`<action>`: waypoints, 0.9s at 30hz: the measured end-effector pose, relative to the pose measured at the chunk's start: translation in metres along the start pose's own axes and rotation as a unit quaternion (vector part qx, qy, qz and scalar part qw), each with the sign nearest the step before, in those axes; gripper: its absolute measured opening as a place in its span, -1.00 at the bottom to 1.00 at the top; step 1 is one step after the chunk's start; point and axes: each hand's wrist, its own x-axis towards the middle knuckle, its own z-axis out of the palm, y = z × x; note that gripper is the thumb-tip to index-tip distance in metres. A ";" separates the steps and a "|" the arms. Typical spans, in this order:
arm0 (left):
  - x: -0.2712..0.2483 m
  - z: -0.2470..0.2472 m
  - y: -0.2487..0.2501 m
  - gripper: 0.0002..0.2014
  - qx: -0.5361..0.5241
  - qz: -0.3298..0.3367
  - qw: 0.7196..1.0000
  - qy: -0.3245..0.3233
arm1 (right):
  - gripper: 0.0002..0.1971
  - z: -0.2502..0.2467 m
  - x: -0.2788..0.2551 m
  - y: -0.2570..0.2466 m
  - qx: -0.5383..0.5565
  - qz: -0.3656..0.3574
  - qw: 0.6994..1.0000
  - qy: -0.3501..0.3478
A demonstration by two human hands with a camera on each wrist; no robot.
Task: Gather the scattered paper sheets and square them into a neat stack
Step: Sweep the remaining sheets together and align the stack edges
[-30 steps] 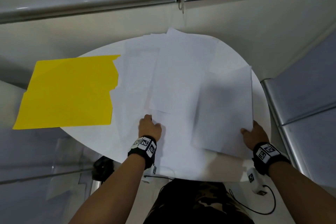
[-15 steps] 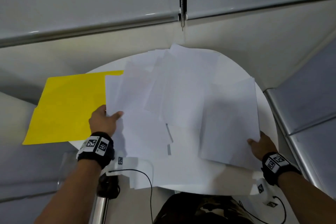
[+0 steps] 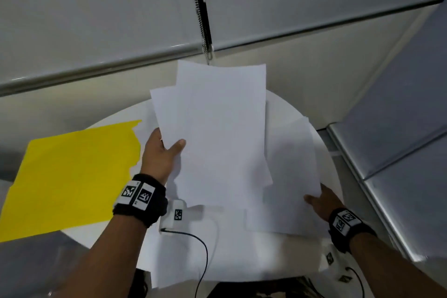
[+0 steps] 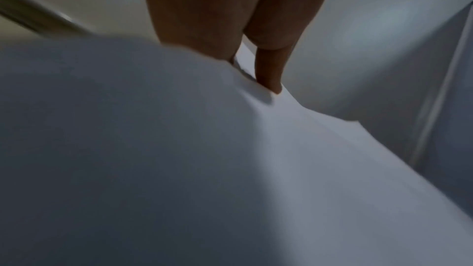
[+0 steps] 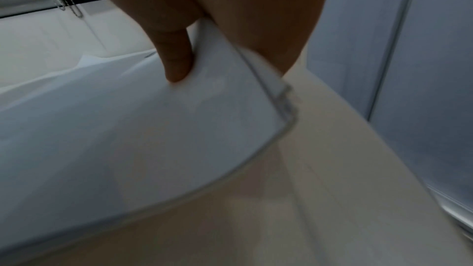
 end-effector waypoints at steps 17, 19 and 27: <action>-0.019 0.174 -0.120 -0.59 0.239 -0.204 0.942 -0.117 | -0.24 -0.020 0.039 0.012 0.269 0.034 0.957 -0.104; -0.022 0.186 -0.119 -0.80 0.282 -0.167 0.934 -0.140 | -0.28 -0.020 0.040 0.010 0.235 0.001 0.967 -0.099; -0.005 0.181 -0.086 -0.28 0.094 -0.186 0.970 -0.124 | -0.67 -0.059 0.033 -0.023 0.206 -0.098 0.972 -0.058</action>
